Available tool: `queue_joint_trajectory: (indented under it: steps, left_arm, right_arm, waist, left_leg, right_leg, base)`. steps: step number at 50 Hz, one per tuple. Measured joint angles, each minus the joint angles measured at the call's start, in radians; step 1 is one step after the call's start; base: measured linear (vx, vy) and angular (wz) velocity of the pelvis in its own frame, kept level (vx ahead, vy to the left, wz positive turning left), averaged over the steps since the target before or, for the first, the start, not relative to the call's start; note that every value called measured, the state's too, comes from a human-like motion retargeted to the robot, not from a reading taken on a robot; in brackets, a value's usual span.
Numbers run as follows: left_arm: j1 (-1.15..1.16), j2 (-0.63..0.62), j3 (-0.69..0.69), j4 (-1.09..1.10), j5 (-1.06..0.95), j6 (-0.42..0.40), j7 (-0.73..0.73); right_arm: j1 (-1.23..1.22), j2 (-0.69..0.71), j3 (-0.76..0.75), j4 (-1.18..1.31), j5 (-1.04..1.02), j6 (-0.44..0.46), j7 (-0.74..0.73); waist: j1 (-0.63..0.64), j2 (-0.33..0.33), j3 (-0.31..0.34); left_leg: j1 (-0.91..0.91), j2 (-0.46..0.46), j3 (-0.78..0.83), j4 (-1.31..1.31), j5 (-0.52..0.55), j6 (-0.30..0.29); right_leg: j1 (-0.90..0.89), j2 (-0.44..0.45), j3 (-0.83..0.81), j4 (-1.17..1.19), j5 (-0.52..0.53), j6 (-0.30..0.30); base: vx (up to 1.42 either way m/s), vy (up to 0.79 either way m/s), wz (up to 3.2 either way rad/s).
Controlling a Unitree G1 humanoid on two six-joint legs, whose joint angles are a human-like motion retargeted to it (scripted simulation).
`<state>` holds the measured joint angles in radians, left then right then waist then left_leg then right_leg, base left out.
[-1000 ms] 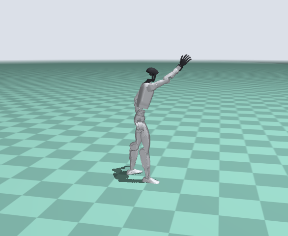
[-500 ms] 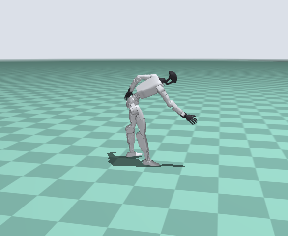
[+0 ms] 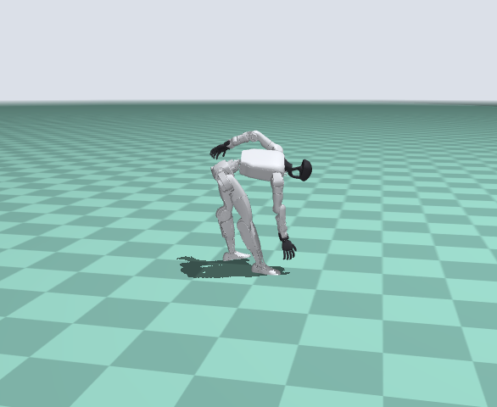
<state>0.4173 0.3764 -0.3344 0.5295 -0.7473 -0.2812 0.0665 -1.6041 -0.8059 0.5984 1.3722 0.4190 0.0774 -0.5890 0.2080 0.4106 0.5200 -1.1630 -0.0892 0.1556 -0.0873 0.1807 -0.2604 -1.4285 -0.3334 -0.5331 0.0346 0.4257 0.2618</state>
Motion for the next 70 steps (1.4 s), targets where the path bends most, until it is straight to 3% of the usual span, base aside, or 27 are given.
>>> queue_joint_trajectory:
  steps: [10, 21, 34, 45, 52, 70]
  left_arm:
    - [-0.007, -0.015, 0.048, 0.048, 0.059, 0.007, -0.010]
    - [-0.133, -0.047, 0.125, 0.146, 0.137, 0.021, 0.064]
    - [-0.246, 0.014, 0.194, 0.385, 0.339, 0.010, 0.196]
    - [-0.249, 0.084, 0.266, 0.392, 0.279, 0.026, 0.178]
    - [-0.244, 0.091, 0.284, 0.416, 0.282, 0.033, 0.200]
    - [-0.213, 0.079, 0.276, 0.388, 0.249, 0.038, 0.180]
  right_arm:
    - [0.023, -0.018, -0.002, -0.041, -0.026, -0.001, -0.046]
    - [-0.124, -0.081, 0.053, -0.098, -0.019, -0.006, -0.038]
    - [-0.412, -0.115, 0.186, -0.151, 0.093, -0.080, -0.011]
    - [-0.652, -0.119, 0.330, -0.205, 0.158, -0.106, -0.003]
    - [-0.752, -0.117, 0.398, -0.201, 0.196, -0.111, 0.002]
    - [-0.782, -0.092, 0.423, -0.210, 0.216, -0.112, 0.016]
  waist:
    - [-0.042, -0.071, 0.000]
    - [-0.061, -0.162, -0.007]
    - [0.009, -0.377, -0.273]
    - [-0.037, -0.523, -0.422]
    - [-0.067, -0.571, -0.482]
    - [-0.074, -0.566, -0.449]
  left_leg:
    - [0.259, -0.015, 0.044, 0.000, -0.048, -0.001]
    - [0.778, 0.015, 0.022, 0.000, -0.182, 0.002]
    - [1.130, 0.044, 0.059, 0.000, -0.280, -0.001]
    - [1.272, 0.074, 0.061, 0.068, -0.384, 0.000]
    - [1.313, 0.075, 0.072, 0.069, -0.401, 0.002]
    - [1.287, 0.086, 0.097, 0.062, -0.390, -0.001]
  right_leg:
    - [0.249, 0.012, 0.027, -0.036, 0.000, 0.000]
    - [0.785, 0.032, 0.053, -0.061, -0.098, 0.000]
    - [1.104, 0.060, 0.094, -0.004, -0.222, 0.000]
    - [1.230, 0.051, 0.124, 0.097, -0.324, 0.000]
    - [1.255, 0.051, 0.147, 0.119, -0.358, 0.000]
    - [1.220, 0.085, 0.170, 0.100, -0.346, 0.000]
  base:
    - [-0.01, 0.07, -0.84]
    - [0.15, 0.08, -0.70]
    - [0.19, 0.11, -0.33]
    - [0.16, 0.06, -0.08]
    - [0.05, 0.04, -0.08]
    - [0.00, 0.00, 0.00]
